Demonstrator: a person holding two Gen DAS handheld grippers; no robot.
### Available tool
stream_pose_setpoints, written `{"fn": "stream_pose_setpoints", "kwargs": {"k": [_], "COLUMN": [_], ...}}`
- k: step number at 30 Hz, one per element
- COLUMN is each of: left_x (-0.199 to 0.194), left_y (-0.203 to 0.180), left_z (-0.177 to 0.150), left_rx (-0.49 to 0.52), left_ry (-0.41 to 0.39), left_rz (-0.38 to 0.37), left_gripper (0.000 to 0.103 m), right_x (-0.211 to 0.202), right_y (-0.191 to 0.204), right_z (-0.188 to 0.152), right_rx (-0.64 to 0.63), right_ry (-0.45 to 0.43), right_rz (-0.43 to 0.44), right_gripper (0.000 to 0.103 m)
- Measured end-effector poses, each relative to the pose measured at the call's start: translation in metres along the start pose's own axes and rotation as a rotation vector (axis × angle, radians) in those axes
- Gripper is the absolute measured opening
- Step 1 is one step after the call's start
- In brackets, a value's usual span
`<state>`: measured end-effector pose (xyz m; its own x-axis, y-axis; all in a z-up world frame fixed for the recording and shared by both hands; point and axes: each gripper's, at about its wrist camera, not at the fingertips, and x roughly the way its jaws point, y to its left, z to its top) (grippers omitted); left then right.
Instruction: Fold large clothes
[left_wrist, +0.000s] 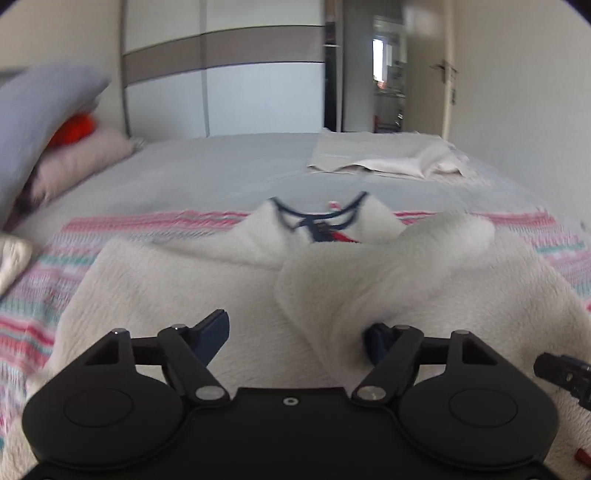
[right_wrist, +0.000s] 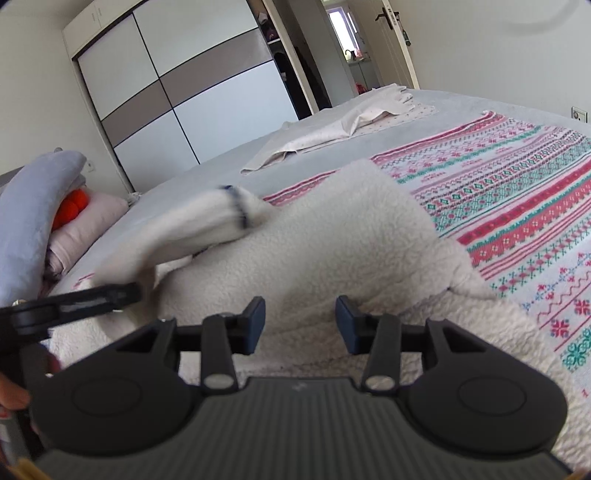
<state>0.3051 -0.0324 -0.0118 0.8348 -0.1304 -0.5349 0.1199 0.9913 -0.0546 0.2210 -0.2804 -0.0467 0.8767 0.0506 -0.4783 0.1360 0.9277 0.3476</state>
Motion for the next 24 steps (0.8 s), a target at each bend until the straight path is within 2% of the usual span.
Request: {"fn": "stream_pose_setpoints", "kwargs": {"k": [2, 4, 5, 6, 9, 11, 13, 15, 16, 17, 18, 19, 20, 24], "left_x": [-0.007, -0.016, -0.021, -0.025, -0.028, -0.027, -0.024, -0.021, -0.018, -0.017, -0.016, -0.018, -0.023, -0.056], "left_y": [0.028, 0.053, 0.067, 0.084, 0.125, 0.142, 0.147, 0.144, 0.141, 0.137, 0.136, 0.131, 0.126, 0.117], "left_z": [-0.005, -0.011, -0.015, -0.019, -0.03, -0.033, -0.031, -0.03, -0.028, -0.026, -0.024, -0.021, -0.018, -0.022], "left_rx": [-0.054, -0.105, -0.141, -0.188, -0.32, -0.411, -0.462, -0.479, -0.471, -0.452, -0.43, -0.405, -0.378, -0.332], "left_ry": [0.038, 0.048, 0.039, 0.033, 0.026, 0.027, 0.021, 0.028, 0.029, 0.034, 0.038, 0.022, -0.011, -0.312], "left_rz": [-0.035, -0.004, 0.024, 0.007, -0.177, -0.217, -0.206, -0.158, -0.128, -0.098, -0.073, -0.059, -0.041, 0.035], "left_gripper": [0.073, 0.073, 0.072, 0.072, 0.074, 0.074, 0.073, 0.069, 0.05, 0.039, 0.022, 0.014, 0.014, 0.013], "right_x": [-0.001, -0.003, -0.005, -0.005, -0.009, -0.012, -0.016, -0.022, -0.026, -0.03, -0.035, -0.039, -0.044, -0.049], "right_y": [0.006, 0.009, 0.008, 0.007, 0.004, 0.003, 0.001, -0.002, -0.003, -0.005, -0.008, -0.012, -0.017, -0.044], "right_z": [-0.002, -0.004, -0.006, -0.007, -0.006, -0.003, 0.0, 0.004, 0.007, 0.009, 0.012, 0.015, 0.018, 0.021], "right_rx": [-0.047, -0.052, -0.039, -0.021, 0.029, 0.067, 0.102, 0.124, 0.128, 0.134, 0.143, 0.155, 0.172, 0.29], "right_ry": [0.008, 0.014, 0.02, 0.028, 0.041, 0.049, 0.048, 0.032, 0.021, 0.004, -0.017, -0.04, -0.061, -0.099], "right_rz": [-0.005, -0.017, -0.014, -0.003, 0.014, 0.038, 0.064, 0.071, 0.066, 0.059, 0.051, 0.041, 0.03, 0.02], "right_gripper": [0.042, 0.043, 0.048, 0.049, 0.053, 0.055, 0.055, 0.055, 0.055, 0.055, 0.056, 0.057, 0.058, 0.06]}}
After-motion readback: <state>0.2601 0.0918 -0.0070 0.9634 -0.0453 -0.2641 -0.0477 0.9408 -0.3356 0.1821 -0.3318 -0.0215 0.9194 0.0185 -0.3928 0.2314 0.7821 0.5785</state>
